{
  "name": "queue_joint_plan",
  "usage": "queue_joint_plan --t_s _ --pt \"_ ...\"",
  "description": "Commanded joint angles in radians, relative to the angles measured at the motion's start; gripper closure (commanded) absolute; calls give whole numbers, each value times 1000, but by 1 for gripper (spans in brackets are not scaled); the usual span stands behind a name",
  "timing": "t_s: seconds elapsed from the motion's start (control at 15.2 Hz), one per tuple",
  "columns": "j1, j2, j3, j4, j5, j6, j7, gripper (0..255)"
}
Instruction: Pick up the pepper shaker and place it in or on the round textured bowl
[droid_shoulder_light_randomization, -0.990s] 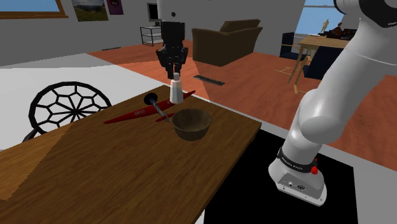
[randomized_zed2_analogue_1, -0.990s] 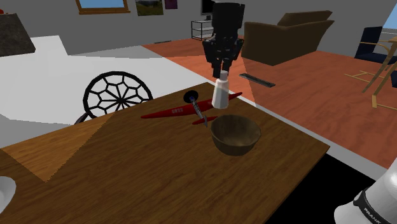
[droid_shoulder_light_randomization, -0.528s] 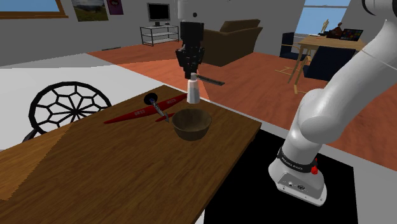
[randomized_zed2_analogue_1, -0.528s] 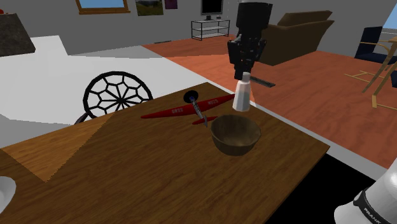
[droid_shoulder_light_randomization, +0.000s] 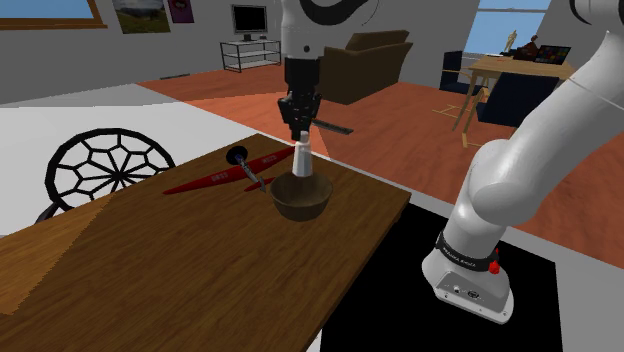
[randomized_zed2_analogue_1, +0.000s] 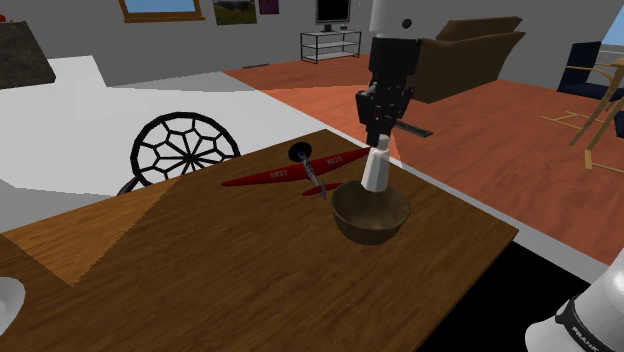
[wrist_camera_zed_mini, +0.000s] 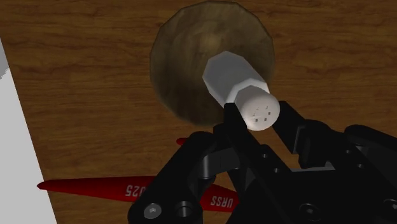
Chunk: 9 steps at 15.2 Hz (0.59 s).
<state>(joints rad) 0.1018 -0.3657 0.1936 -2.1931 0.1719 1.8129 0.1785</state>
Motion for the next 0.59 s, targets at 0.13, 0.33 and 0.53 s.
queue_joint_plan --t_s 0.13,0.33,0.53 --pt "1 2 3 -52 3 54 -6 255" --pt "2 8 6 -86 6 95 -9 255" --pt "3 17 9 -119 8 136 -13 255"
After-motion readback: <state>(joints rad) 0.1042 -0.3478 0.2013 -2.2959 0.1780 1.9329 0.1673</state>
